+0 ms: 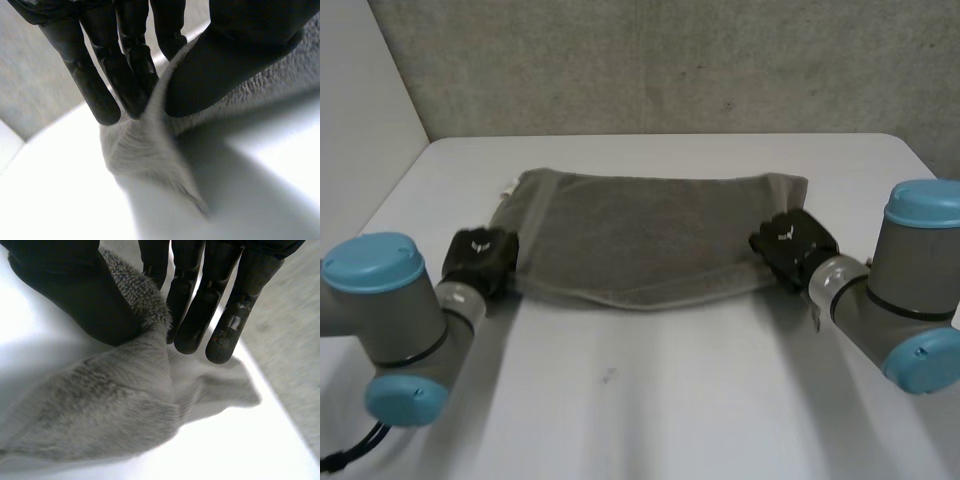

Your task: Fold the towel.

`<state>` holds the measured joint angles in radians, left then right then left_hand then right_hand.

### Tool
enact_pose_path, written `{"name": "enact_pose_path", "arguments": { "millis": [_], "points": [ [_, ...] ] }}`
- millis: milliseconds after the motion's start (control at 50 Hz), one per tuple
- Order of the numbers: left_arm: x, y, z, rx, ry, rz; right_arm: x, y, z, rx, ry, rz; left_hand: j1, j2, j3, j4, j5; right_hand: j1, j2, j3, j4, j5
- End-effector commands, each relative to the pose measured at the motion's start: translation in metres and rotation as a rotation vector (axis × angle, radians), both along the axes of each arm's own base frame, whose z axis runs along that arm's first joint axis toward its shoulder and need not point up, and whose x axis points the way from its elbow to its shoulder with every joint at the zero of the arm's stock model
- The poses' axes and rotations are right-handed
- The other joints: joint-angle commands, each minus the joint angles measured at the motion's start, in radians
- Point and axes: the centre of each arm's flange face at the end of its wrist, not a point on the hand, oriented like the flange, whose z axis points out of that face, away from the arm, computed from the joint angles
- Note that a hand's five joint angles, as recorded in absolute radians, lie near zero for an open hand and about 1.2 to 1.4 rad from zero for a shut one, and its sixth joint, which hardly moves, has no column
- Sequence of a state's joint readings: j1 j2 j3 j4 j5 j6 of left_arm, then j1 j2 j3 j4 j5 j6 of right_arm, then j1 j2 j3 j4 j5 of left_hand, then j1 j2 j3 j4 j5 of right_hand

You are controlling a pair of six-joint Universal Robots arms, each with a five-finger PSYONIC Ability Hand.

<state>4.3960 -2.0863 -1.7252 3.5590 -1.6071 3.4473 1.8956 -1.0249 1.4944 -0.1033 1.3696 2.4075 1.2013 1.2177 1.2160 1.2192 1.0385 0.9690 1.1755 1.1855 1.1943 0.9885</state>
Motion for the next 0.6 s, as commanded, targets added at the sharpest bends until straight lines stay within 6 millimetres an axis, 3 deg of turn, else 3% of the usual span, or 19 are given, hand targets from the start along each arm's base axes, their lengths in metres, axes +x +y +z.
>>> {"name": "enact_pose_path", "arguments": {
  "millis": [20,60,80,120,160,220,340,400,480,600],
  "points": [
    [0.032,0.034,0.018,0.128,-0.173,0.038,-0.019,0.036,0.013,0.149,0.158,0.028,0.195,0.179,0.18,0.177,0.183,0.427,0.221,0.211,0.202,0.233],
    [0.042,0.058,0.033,0.223,-0.224,0.06,-0.032,0.065,0.026,0.282,0.257,0.057,0.195,0.179,0.18,0.177,0.183,0.427,0.221,0.211,0.202,0.233],
    [0.042,0.058,0.033,0.223,-0.224,0.06,-0.032,0.066,0.027,0.282,0.257,0.057,0.195,0.179,0.18,0.177,0.183,0.427,0.221,0.211,0.202,0.233],
    [0.046,0.07,0.043,0.263,-0.244,0.06,-0.047,0.093,0.039,0.416,0.342,0.085,0.195,0.179,0.18,0.177,0.183,0.427,0.221,0.211,0.202,0.233],
    [0.052,0.09,0.065,0.316,-0.258,0.055,-0.052,0.104,0.048,0.447,0.361,0.1,0.195,0.179,0.18,0.177,0.183,0.427,0.221,0.211,0.202,0.233],
    [0.055,0.094,0.078,0.301,-0.253,0.064,-0.053,0.111,0.062,0.414,0.365,0.122,0.195,0.179,0.18,0.177,0.183,0.427,0.221,0.211,0.202,0.233],
    [0.052,0.081,0.086,0.224,-0.228,0.071,-0.052,0.103,0.067,0.349,0.356,0.117,0.195,0.179,0.18,0.177,0.183,0.427,0.221,0.211,0.202,0.233],
    [0.048,0.064,0.081,0.178,-0.215,0.075,-0.048,0.09,0.071,0.274,0.339,0.106,0.195,0.179,0.18,0.177,0.183,0.427,0.221,0.211,0.202,0.233],
    [0.031,0.034,0.063,0.143,-0.216,0.058,-0.04,0.062,0.054,0.22,0.339,0.094,0.195,0.179,0.18,0.177,0.183,0.427,0.221,0.211,0.202,0.233],
    [0.02,0.019,0.051,0.148,-0.221,0.039,-0.039,0.045,0.036,0.244,0.374,0.05,0.195,0.179,0.18,0.177,0.183,0.427,0.221,0.211,0.202,0.233]
  ]
}}
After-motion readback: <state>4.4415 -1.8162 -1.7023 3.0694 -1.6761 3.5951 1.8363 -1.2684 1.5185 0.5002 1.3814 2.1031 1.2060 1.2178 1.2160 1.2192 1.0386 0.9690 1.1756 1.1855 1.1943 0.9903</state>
